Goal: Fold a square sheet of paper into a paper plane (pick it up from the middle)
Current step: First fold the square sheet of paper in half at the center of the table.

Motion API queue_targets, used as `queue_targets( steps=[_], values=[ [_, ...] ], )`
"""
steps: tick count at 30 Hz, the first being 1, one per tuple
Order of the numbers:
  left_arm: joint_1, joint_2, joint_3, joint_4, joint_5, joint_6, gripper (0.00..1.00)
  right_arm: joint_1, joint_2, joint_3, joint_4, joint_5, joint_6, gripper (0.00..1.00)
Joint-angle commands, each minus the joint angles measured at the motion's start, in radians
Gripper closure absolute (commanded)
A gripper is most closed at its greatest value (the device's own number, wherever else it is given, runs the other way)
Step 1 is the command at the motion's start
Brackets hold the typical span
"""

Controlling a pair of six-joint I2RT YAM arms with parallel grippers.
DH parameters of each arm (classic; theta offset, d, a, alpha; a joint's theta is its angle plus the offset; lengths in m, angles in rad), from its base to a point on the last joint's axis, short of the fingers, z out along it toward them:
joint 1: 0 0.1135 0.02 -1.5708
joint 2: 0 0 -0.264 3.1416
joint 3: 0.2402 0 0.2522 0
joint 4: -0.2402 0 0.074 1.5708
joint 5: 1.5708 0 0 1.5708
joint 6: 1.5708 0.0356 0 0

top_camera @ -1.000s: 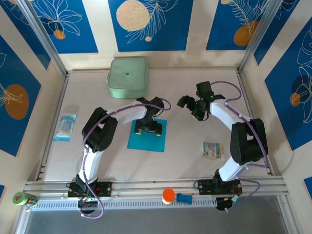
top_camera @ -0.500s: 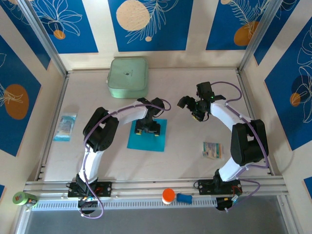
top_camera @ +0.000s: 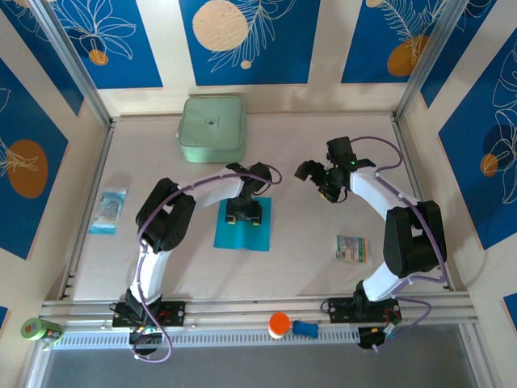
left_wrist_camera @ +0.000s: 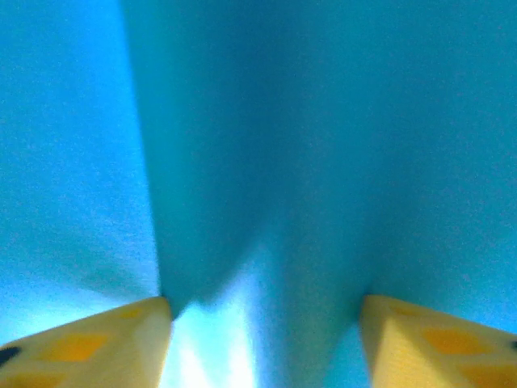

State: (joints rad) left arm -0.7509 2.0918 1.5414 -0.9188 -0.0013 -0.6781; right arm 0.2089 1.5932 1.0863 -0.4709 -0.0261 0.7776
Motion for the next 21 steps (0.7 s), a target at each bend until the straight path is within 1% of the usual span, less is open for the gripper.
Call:
queue_targets(
  steps=[1,3,4,5,6,8,11,15,17,18,21],
  values=[
    [-0.004,-0.053,-0.030,0.033,0.037,0.015,0.49,-0.006,-0.034,-0.010,-0.005,-0.010,0.010,0.03],
    [-0.002,-0.101,-0.038,0.059,0.065,0.032,0.57,-0.008,-0.038,-0.018,0.011,-0.020,0.011,0.04],
    [0.001,-0.121,-0.046,0.082,0.100,0.044,0.62,-0.012,-0.041,-0.025,0.026,-0.035,0.009,0.04],
    [0.009,-0.145,-0.065,0.126,0.165,0.052,0.67,-0.020,-0.045,-0.038,0.052,-0.063,0.010,0.05],
    [0.016,-0.170,-0.085,0.168,0.221,0.047,0.69,-0.031,-0.047,-0.053,0.082,-0.100,0.013,0.06],
    [0.031,-0.212,-0.130,0.259,0.327,0.038,0.70,-0.054,-0.054,-0.083,0.137,-0.170,0.025,0.07],
    [0.059,-0.264,-0.203,0.426,0.469,-0.010,0.72,-0.073,-0.056,-0.106,0.190,-0.256,0.016,0.09],
    [0.123,-0.291,-0.353,0.708,0.602,-0.153,0.72,-0.068,-0.059,-0.134,0.249,-0.369,-0.016,0.11],
    [0.150,-0.284,-0.413,0.829,0.635,-0.216,0.72,-0.057,-0.055,-0.151,0.287,-0.441,-0.027,0.11],
    [0.160,-0.279,-0.433,0.858,0.632,-0.225,0.72,-0.048,-0.055,-0.157,0.295,-0.460,-0.031,0.12],
    [0.181,-0.262,-0.447,0.824,0.571,-0.194,0.73,-0.005,-0.042,-0.164,0.288,-0.457,-0.044,0.14]
  ],
)
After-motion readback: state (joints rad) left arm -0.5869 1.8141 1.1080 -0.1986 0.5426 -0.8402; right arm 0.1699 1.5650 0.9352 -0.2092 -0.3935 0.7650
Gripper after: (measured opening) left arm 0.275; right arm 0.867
